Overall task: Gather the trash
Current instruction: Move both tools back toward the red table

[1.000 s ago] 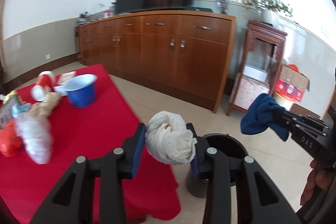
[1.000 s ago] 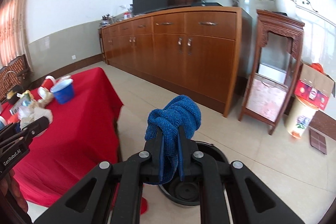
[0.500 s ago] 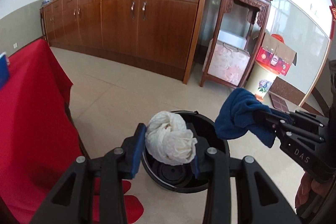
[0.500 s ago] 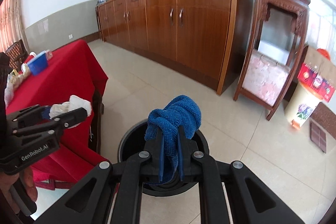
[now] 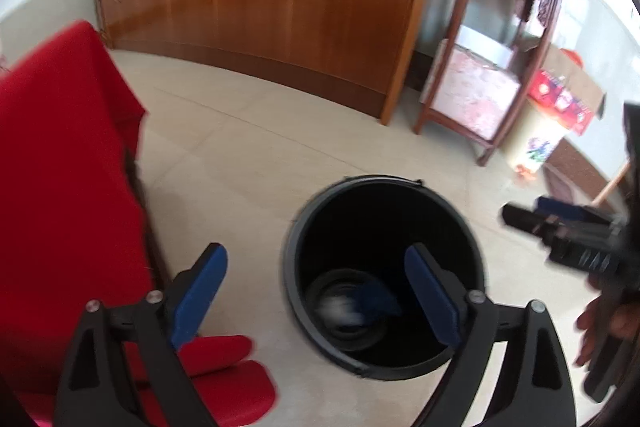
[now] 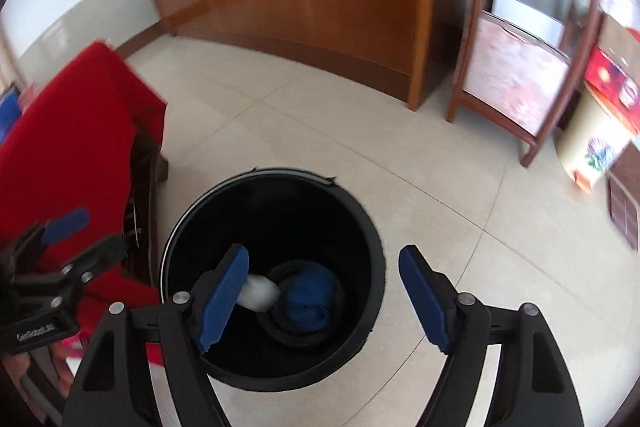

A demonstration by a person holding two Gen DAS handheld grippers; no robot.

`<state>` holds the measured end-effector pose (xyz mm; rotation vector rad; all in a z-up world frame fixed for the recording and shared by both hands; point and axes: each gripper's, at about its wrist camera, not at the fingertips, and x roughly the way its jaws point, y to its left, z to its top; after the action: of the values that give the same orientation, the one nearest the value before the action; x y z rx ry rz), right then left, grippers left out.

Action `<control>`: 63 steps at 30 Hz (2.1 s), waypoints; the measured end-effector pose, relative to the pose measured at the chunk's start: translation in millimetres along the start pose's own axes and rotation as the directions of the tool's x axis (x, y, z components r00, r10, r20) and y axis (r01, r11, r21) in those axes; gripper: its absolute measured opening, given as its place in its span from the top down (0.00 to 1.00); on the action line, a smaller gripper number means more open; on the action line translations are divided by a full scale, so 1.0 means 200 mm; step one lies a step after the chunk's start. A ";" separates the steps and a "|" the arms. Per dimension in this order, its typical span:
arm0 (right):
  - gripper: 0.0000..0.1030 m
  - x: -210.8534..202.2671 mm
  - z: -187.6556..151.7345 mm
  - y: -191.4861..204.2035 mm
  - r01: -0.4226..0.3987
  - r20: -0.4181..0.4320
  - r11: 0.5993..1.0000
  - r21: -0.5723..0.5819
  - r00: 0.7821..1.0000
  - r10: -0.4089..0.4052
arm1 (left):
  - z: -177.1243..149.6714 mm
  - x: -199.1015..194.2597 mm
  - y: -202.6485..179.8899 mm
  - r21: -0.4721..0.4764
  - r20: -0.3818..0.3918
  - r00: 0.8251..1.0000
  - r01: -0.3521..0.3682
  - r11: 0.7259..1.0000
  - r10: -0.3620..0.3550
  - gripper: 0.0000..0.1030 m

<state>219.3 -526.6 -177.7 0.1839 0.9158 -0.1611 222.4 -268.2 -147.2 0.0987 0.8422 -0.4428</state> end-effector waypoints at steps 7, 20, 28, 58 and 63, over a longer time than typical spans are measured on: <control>0.00 -0.17 0.03 0.06 0.037 0.087 0.998 0.047 0.995 -0.041 | 0.01 -0.29 0.04 -0.001 0.058 0.997 -0.051 0.999 0.051 0.06; 0.00 -0.62 -0.06 0.25 0.047 0.247 0.997 0.055 0.967 -0.059 | 0.00 -0.63 0.04 0.034 0.146 0.986 -0.091 0.995 0.085 0.04; 0.00 -0.90 -0.12 0.42 0.007 0.326 0.999 0.045 0.945 -0.021 | -0.03 -0.84 0.19 0.017 0.217 0.969 -0.127 0.992 0.120 0.04; 0.00 -1.08 -0.18 1.89 -0.299 0.295 0.882 -0.365 0.861 0.414 | -0.55 -1.49 1.38 -0.442 0.224 0.815 -0.404 0.801 0.534 0.04; 0.00 -1.03 -0.19 2.07 -0.311 0.250 0.853 -0.418 0.864 0.438 | -0.60 -1.50 1.50 -0.462 0.205 0.803 -0.424 0.779 0.559 0.04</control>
<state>155.4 -104.0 1.0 -0.0139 0.5345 0.3434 88.9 136.0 -32.7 -0.1275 0.5222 0.2251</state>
